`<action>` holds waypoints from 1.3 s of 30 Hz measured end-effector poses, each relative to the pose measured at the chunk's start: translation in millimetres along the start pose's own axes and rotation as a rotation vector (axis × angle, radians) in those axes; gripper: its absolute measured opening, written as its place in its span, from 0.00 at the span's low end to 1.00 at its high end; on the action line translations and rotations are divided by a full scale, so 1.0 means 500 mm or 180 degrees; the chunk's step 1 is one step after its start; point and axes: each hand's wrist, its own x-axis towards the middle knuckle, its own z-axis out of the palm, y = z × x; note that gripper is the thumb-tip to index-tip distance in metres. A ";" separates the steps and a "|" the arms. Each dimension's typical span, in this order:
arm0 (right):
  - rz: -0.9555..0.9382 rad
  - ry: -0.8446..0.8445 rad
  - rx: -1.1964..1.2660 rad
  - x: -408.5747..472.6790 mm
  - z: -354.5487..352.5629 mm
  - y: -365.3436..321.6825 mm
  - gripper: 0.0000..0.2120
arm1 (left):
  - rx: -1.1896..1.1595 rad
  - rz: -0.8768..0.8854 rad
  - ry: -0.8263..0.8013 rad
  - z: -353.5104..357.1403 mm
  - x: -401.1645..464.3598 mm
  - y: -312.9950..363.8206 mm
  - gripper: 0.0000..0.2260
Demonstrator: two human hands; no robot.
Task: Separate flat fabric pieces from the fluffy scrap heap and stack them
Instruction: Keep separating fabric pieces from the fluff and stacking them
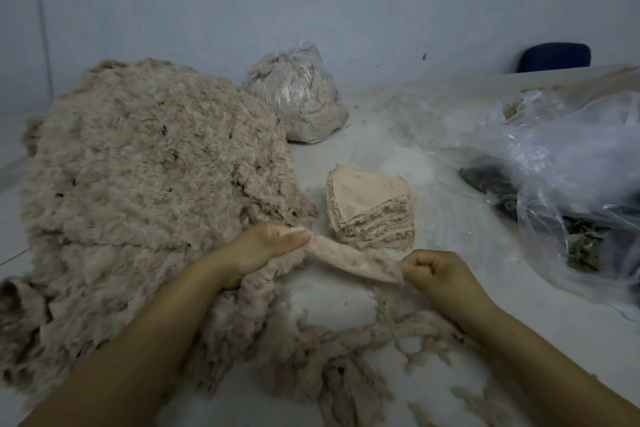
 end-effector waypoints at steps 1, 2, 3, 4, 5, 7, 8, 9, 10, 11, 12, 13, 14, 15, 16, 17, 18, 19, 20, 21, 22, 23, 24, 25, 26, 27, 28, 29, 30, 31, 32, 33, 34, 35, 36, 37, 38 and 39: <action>-0.0010 -0.0189 -0.0249 -0.001 0.003 -0.004 0.16 | -0.0189 -0.0064 -0.0039 0.007 0.000 0.000 0.16; -0.0033 -0.0309 -0.0326 -0.002 0.008 -0.013 0.16 | -0.0284 -0.0091 -0.0135 0.017 0.000 0.004 0.16; -0.0085 -0.0353 -0.0259 -0.002 0.016 -0.026 0.18 | -0.0210 -0.0076 -0.0280 0.027 0.002 0.008 0.15; -0.0159 -0.0378 -0.0115 -0.001 0.025 -0.043 0.21 | -0.0032 -0.0051 -0.0462 0.040 0.005 0.014 0.12; -0.0255 -0.0466 0.0031 0.002 0.037 -0.058 0.24 | 0.0150 -0.0010 -0.0652 0.054 0.007 0.020 0.09; -0.0439 -0.0794 0.0247 0.009 0.064 -0.082 0.24 | 0.0271 0.0112 -0.0831 0.075 0.012 0.036 0.09; -0.0441 -0.0934 0.0417 0.010 0.079 -0.090 0.21 | 0.0249 0.0181 -0.0790 0.079 0.014 0.043 0.09; -0.0327 -0.0989 0.0666 0.012 0.088 -0.095 0.17 | 0.0229 0.0233 -0.0682 0.077 0.016 0.048 0.10; -0.0182 -0.0965 0.0934 0.015 0.089 -0.096 0.15 | 0.0244 0.0260 -0.0559 0.069 0.018 0.050 0.13; -0.0087 -0.0882 0.1129 0.017 0.084 -0.095 0.13 | 0.0338 0.0254 -0.0479 0.054 0.018 0.048 0.17; -0.0067 -0.0777 0.1211 0.019 0.077 -0.091 0.12 | 0.0504 0.0195 -0.0497 0.039 0.015 0.048 0.21; -0.0091 -0.0702 0.1249 0.020 0.070 -0.087 0.11 | 0.0665 0.0104 -0.0609 0.028 0.011 0.049 0.23; -0.0150 -0.0663 0.1274 0.020 0.066 -0.083 0.11 | 0.0765 0.0001 -0.0750 0.020 0.009 0.048 0.23; -0.0218 -0.0641 0.1284 0.020 0.065 -0.080 0.13 | 0.0786 -0.0079 -0.0876 0.017 0.008 0.046 0.20; -0.0288 -0.0613 0.1304 0.019 0.068 -0.079 0.14 | 0.0718 -0.0136 -0.0928 0.021 0.008 0.046 0.16; -0.0311 -0.0569 0.1366 0.018 0.073 -0.079 0.15 | 0.0635 -0.0142 -0.0894 0.030 0.008 0.047 0.11; -0.0319 -0.0499 0.1451 0.017 0.078 -0.079 0.16 | 0.0642 -0.0127 -0.0796 0.040 0.011 0.046 0.08; -0.0341 -0.0418 0.1531 0.017 0.082 -0.079 0.17 | 0.0829 -0.0092 -0.0646 0.047 0.018 0.041 0.08; -0.0384 -0.0357 0.1576 0.017 0.084 -0.079 0.17 | 0.1187 -0.0053 -0.0463 0.052 0.025 0.037 0.11; -0.0417 -0.0311 0.1553 0.017 0.085 -0.078 0.17 | 0.1627 -0.0014 -0.0297 0.054 0.031 0.035 0.13; -0.0441 -0.0268 0.1505 0.017 0.085 -0.073 0.18 | 0.2065 0.0023 -0.0140 0.053 0.037 0.033 0.14; -0.0429 -0.0219 0.1478 0.017 0.084 -0.069 0.20 | 0.2485 0.0064 -0.0019 0.050 0.043 0.031 0.15; -0.0376 -0.0163 0.1492 0.016 0.083 -0.064 0.21 | 0.2913 0.0085 0.0077 0.046 0.046 0.029 0.15; -0.0315 -0.0117 0.1531 0.013 0.079 -0.063 0.22 | 0.3300 0.0102 0.0153 0.043 0.047 0.026 0.15; -0.0303 -0.0106 0.1545 0.010 0.073 -0.061 0.22 | 0.3565 0.0130 0.0239 0.040 0.046 0.020 0.15; -0.0351 -0.0144 0.1507 0.005 0.067 -0.062 0.21 | 0.3646 0.0160 0.0347 0.037 0.045 0.011 0.16; -0.0431 -0.0236 0.1431 0.002 0.061 -0.062 0.19 | 0.3533 0.0229 0.0471 0.035 0.045 0.005 0.16; -0.0469 -0.0446 0.1363 -0.002 0.059 -0.066 0.18 | 0.3228 0.0384 0.0612 0.034 0.045 0.000 0.15; -0.0369 -0.0735 0.1247 -0.004 0.061 -0.067 0.19 | 0.2844 0.0626 0.0724 0.036 0.045 -0.002 0.11; -0.0160 -0.1018 0.1065 -0.006 0.066 -0.071 0.23 | 0.2506 0.0913 0.0795 0.039 0.047 0.001 0.06; 0.0160 -0.1225 0.0971 -0.004 0.072 -0.070 0.26 | 0.2252 0.1180 0.0855 0.044 0.048 0.008 0.03; 0.0564 -0.1342 0.1145 -0.002 0.077 -0.071 0.28 | 0.2011 0.1366 0.0936 0.051 0.048 0.014 0.05; 0.0936 -0.1469 0.1493 0.001 0.083 -0.068 0.29 | 0.1773 0.1475 0.1021 0.058 0.045 0.020 0.04; 0.1181 -0.1637 0.1951 0.003 0.087 -0.070 0.29 | 0.1564 0.1551 0.1111 0.063 0.043 0.023 0.04; 0.1319 -0.1807 0.2320 0.007 0.089 -0.068 0.31 | 0.1446 0.1630 0.1192 0.069 0.038 0.024 0.04; 0.1457 -0.1919 0.2530 0.010 0.093 -0.071 0.35 | 0.1381 0.1753 0.1237 0.076 0.032 0.020 0.05; 0.1612 -0.1950 0.2579 0.014 0.098 -0.070 0.40 | 0.1349 0.1887 0.1246 0.086 0.024 0.014 0.06; 0.1764 -0.1908 0.2612 0.019 0.105 -0.070 0.43 | 0.1333 0.2013 0.1226 0.100 0.016 0.009 0.06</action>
